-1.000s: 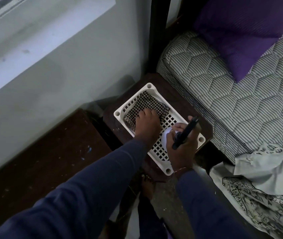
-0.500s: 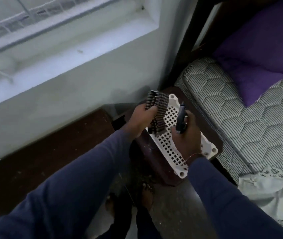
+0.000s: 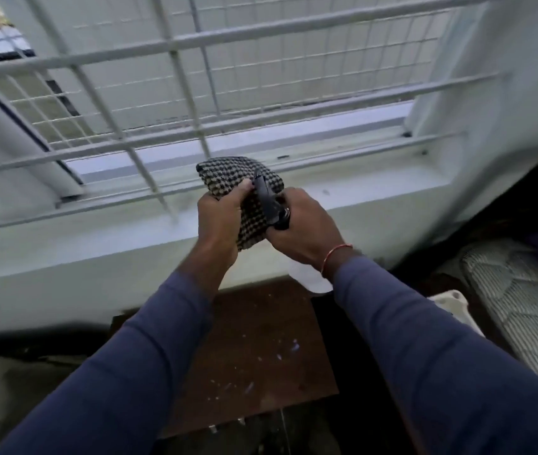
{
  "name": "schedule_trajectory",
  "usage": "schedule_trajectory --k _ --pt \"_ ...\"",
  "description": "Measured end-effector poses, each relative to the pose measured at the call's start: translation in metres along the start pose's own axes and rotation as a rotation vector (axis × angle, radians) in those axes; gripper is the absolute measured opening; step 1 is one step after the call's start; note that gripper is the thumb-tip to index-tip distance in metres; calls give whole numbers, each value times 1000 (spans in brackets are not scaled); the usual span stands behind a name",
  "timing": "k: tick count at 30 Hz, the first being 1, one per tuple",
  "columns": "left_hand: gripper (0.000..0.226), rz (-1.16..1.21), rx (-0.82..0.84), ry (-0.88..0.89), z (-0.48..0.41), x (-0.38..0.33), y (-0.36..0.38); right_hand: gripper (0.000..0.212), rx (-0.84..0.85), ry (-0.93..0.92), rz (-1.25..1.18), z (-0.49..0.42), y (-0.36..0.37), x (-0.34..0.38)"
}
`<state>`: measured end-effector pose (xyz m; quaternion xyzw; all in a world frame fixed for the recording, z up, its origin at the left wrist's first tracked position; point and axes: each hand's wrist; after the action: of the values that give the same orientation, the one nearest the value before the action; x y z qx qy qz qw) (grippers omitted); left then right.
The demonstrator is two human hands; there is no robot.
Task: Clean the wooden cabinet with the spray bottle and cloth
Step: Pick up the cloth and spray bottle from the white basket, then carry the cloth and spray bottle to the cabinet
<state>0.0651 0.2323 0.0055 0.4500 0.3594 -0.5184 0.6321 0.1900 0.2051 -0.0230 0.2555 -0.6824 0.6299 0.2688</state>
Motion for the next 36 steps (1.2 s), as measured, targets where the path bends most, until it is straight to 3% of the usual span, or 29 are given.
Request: schedule_trajectory --k 4,10,14,20,25,29,36 --pt "14 92 -72 49 -15 -2 -59 14 33 -1 58 -15 47 32" --pt "7 22 -227 103 -39 40 -123 9 219 2 138 -14 119 50" --pt "14 -4 -346 139 -54 99 -153 7 333 6 190 -9 172 36" --pt "13 -63 -365 182 -93 211 -195 13 363 3 313 2 268 -27" --pt "36 -186 -333 306 -129 279 -234 13 310 -100 369 7 340 -68" --pt "11 -253 -268 371 -139 313 -262 19 252 -147 433 15 382 -87" --pt "22 -490 -220 625 -51 331 -297 15 46 -172 549 112 396 -62"
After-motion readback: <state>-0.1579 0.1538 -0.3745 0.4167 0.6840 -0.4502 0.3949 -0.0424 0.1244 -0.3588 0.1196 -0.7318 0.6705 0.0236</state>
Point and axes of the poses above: each hand's wrist, its own z-axis away from the middle knuckle, its own y-axis out of the palm, x = y × z, and after that the axes turned 4 degrees about x, right-handed
